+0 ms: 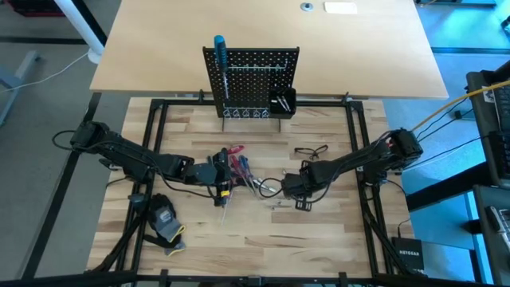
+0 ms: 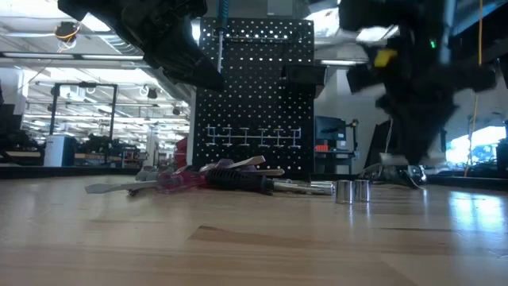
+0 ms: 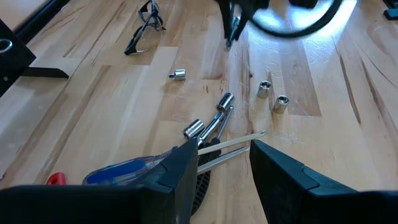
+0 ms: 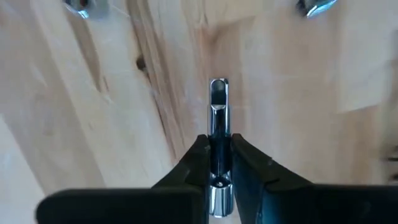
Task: Hang tools onto peg board
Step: Put the silver extension bar into the black bin on the peg board
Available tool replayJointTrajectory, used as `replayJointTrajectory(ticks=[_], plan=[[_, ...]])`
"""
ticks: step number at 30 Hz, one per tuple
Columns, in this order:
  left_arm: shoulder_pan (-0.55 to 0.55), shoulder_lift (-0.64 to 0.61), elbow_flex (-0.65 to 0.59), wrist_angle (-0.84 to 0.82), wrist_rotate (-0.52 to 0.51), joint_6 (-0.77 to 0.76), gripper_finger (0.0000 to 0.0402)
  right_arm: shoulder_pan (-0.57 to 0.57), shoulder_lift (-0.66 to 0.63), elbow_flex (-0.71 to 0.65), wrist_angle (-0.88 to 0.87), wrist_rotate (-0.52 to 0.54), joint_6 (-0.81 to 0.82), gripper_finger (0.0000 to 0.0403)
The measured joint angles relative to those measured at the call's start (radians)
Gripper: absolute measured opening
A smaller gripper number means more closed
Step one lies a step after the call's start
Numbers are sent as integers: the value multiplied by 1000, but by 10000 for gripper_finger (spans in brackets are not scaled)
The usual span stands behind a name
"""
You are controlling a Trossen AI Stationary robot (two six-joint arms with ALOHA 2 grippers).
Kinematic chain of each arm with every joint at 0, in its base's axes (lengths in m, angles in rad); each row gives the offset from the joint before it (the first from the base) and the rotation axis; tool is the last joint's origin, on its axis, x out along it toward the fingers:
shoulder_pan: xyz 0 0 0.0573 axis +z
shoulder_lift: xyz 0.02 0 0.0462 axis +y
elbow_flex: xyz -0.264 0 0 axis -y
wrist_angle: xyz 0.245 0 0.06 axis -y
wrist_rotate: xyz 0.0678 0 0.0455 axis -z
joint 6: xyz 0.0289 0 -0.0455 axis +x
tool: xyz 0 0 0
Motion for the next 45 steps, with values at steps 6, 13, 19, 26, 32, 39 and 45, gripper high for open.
replayJointTrajectory(ticks=[6, 13, 19, 26, 32, 39, 45], plan=[[0, 0, 0, 0, 0, 3, 136, -23, -51, 149, -120, 100, -79, 48], [0, 0, 0, 0, 0, 3, 136, -104, -135, 290, -187, 196, -223, 47], [0, 0, 0, 0, 0, 3, 136, -240, -206, 370, -149, 276, -347, 49], [0, 0, 0, 0, 0, 3, 136, -417, -265, 401, 38, 265, -455, 50], [0, 0, 0, 0, 0, 3, 136, -543, -273, 402, 191, 178, -484, 51], [0, 0, 0, -7, 0, 3, 136, -637, -223, 402, 211, 134, -476, 51], [0, 0, 0, -6, 0, 3, 136, -650, -180, 402, 207, 107, -455, 51]])
